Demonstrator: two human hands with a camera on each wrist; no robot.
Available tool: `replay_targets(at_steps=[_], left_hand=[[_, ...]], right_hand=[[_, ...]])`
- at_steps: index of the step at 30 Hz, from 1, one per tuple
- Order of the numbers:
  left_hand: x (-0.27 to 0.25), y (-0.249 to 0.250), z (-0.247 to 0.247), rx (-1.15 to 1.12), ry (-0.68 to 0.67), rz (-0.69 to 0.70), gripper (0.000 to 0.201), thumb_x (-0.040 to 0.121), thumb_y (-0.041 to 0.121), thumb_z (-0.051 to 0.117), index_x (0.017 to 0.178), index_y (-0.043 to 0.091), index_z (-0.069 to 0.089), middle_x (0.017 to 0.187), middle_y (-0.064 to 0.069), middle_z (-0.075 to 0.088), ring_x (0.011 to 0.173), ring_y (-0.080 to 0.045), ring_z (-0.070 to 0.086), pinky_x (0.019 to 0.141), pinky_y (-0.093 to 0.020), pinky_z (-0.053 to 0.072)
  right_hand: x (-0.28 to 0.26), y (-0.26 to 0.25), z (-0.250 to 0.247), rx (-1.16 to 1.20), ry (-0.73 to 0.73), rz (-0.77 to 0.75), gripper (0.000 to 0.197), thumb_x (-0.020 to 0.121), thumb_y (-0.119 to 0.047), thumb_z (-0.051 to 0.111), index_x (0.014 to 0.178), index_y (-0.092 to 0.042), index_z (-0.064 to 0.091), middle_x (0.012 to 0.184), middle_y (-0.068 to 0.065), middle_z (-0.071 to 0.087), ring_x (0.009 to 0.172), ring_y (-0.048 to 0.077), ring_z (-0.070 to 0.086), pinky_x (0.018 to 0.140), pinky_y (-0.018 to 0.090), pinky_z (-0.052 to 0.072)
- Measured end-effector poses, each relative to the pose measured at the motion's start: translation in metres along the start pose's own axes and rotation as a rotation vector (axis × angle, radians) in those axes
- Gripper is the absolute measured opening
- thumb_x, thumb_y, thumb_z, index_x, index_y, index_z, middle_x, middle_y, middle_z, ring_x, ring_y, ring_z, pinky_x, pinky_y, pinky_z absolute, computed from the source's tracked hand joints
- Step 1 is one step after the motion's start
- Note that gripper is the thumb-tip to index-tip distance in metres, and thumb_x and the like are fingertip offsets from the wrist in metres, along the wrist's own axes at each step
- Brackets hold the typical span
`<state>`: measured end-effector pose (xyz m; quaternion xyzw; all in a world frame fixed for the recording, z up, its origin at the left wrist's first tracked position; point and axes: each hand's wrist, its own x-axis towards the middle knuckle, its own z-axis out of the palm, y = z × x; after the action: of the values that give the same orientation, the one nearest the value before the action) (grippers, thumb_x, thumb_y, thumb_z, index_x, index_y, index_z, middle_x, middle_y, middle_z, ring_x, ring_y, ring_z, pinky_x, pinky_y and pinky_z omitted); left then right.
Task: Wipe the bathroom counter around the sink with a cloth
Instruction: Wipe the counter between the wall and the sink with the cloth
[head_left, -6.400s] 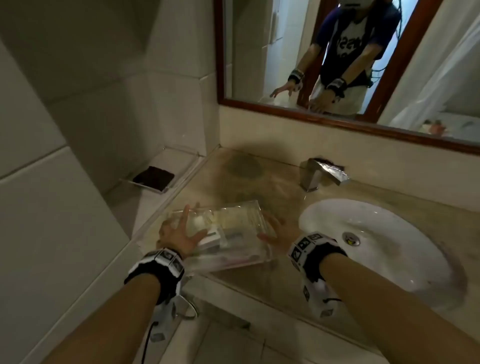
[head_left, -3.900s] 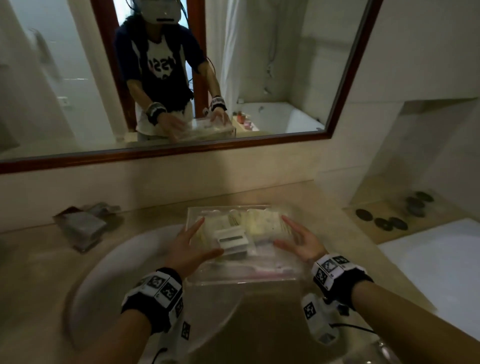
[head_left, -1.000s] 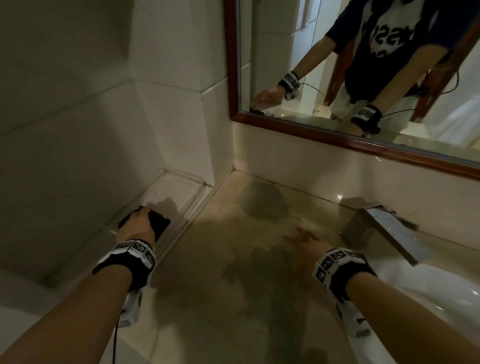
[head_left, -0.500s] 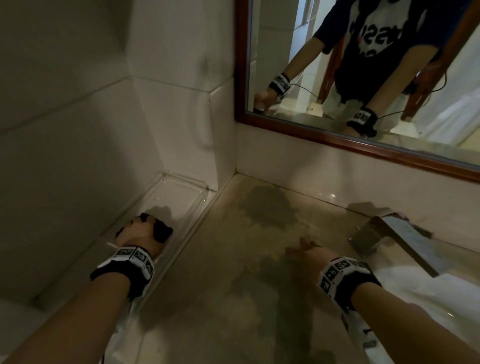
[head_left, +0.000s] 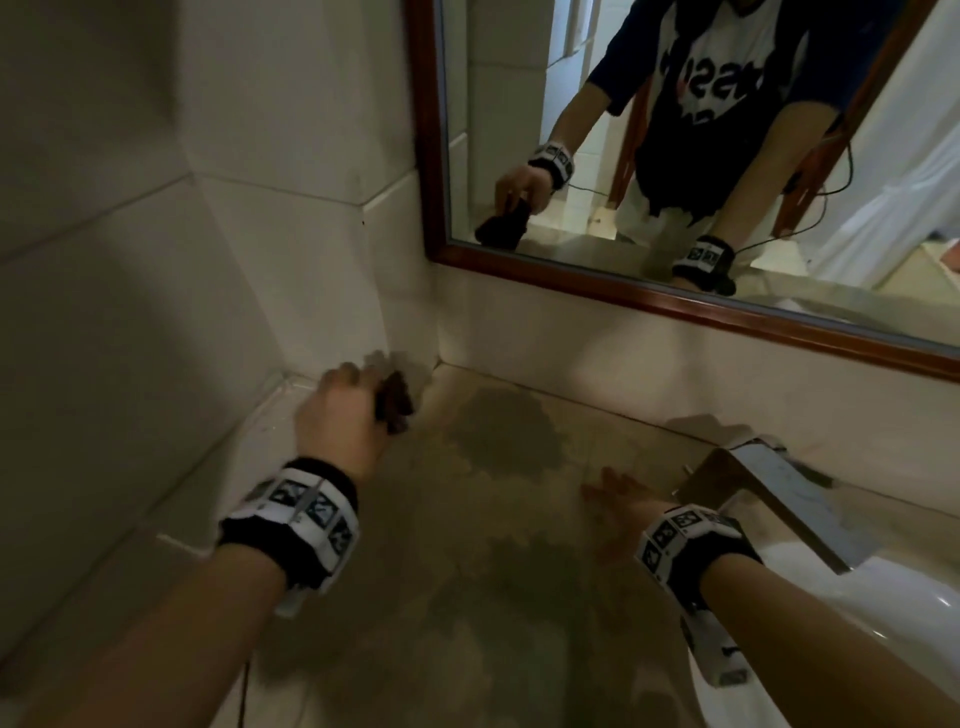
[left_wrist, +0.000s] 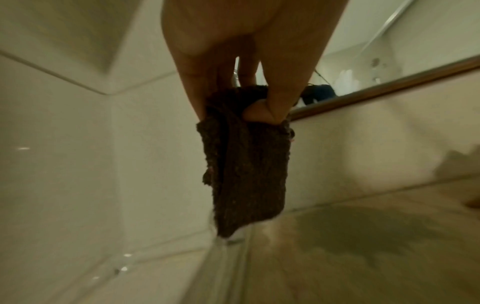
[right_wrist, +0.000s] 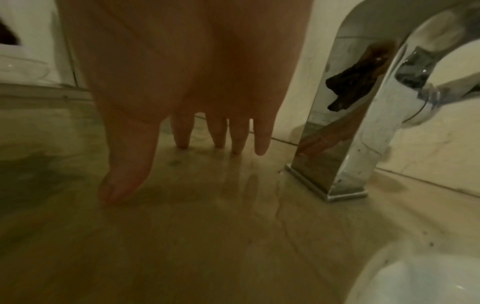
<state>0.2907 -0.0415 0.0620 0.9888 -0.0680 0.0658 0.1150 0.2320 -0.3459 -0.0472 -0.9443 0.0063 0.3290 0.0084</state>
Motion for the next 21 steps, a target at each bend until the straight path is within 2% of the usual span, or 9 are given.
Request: replay_targets(at_steps=[2,5,9,11,13,15,17,19,21], left_hand=[[-0.003,0.019,0.027,0.018,-0.088,0.084,0.035,0.086,0.008,0.057,0.119,0.000,0.055,0.122,-0.022,0.052,0.113,-0.037,0.051,0.080,-0.044,0.049],[-0.019,0.037,0.065,0.192,-0.367,0.184,0.046,0.095,0.014,0.045,0.139,0.003,0.035,0.144,-0.018,0.033,0.129,-0.035,0.038,0.106,-0.040,0.038],[-0.050,0.036,0.098,0.241,-0.623,0.216,0.062,0.091,0.027,0.049,0.145,0.013,0.024,0.154,-0.010,0.019,0.140,-0.030,0.023,0.113,-0.038,0.031],[-0.058,0.031,0.104,0.181,-0.598,0.179,0.070,0.085,0.049,0.039,0.146,0.016,0.024,0.155,-0.006,0.019,0.142,-0.028,0.020,0.116,-0.039,0.024],[-0.055,0.033,0.106,0.103,-0.505,0.177,0.088,0.070,0.066,0.014,0.147,0.023,0.023,0.156,-0.005,0.019,0.144,-0.027,0.019,0.117,-0.041,0.020],[-0.048,0.037,0.111,0.069,-0.521,0.160,0.101,0.059,0.071,-0.003,0.150,0.028,0.011,0.160,-0.005,0.005,0.148,-0.026,0.003,0.119,-0.043,0.010],[-0.042,0.041,0.119,0.091,-0.582,0.098,0.096,0.066,0.075,-0.004,0.151,0.031,0.001,0.160,-0.007,-0.011,0.148,-0.026,-0.012,0.120,-0.045,-0.001],[-0.039,0.045,0.128,0.104,-0.601,0.047,0.081,0.082,0.073,0.005,0.150,0.030,-0.003,0.159,-0.008,-0.016,0.147,-0.028,-0.016,0.121,-0.049,-0.002],[-0.041,0.045,0.138,0.096,-0.575,0.038,0.091,0.071,0.072,-0.011,0.151,0.030,-0.002,0.160,-0.009,-0.012,0.147,-0.030,-0.014,0.121,-0.049,0.002]], right_hand=[[0.001,-0.003,0.004,-0.003,-0.021,0.003,0.093,0.081,-0.048,0.064,0.148,-0.036,0.001,0.158,0.003,-0.014,0.147,0.028,-0.005,0.120,0.043,0.010],[0.002,-0.001,0.004,-0.052,-0.030,-0.009,0.095,0.080,-0.049,0.064,0.148,-0.036,0.000,0.158,0.003,-0.014,0.147,0.028,-0.004,0.119,0.044,0.011],[0.006,0.007,0.000,-0.046,-0.057,-0.040,0.092,0.081,-0.043,0.066,0.148,-0.036,0.003,0.158,0.003,-0.013,0.147,0.029,-0.005,0.119,0.048,0.011],[0.010,0.008,0.002,-0.045,-0.071,-0.044,0.094,0.079,-0.044,0.068,0.147,-0.037,0.004,0.158,0.004,-0.013,0.146,0.030,-0.005,0.119,0.050,0.013],[0.012,0.008,0.002,-0.060,-0.074,-0.038,0.094,0.079,-0.045,0.067,0.147,-0.037,0.004,0.158,0.004,-0.013,0.146,0.030,-0.004,0.119,0.050,0.013],[0.011,0.008,-0.001,-0.058,-0.084,-0.031,0.092,0.080,-0.043,0.067,0.147,-0.037,0.004,0.158,0.004,-0.013,0.147,0.029,-0.004,0.118,0.050,0.012],[0.011,0.006,-0.005,-0.057,-0.104,-0.020,0.091,0.082,-0.040,0.067,0.148,-0.036,0.005,0.158,0.003,-0.014,0.147,0.028,-0.006,0.117,0.049,0.012],[0.012,0.004,-0.005,-0.072,-0.118,-0.012,0.092,0.081,-0.044,0.066,0.148,-0.036,0.003,0.158,0.004,-0.015,0.147,0.028,-0.006,0.117,0.049,0.012],[0.013,0.005,-0.002,-0.081,-0.108,-0.013,0.093,0.080,-0.047,0.065,0.147,-0.037,0.001,0.158,0.004,-0.015,0.147,0.029,-0.005,0.119,0.049,0.012]])
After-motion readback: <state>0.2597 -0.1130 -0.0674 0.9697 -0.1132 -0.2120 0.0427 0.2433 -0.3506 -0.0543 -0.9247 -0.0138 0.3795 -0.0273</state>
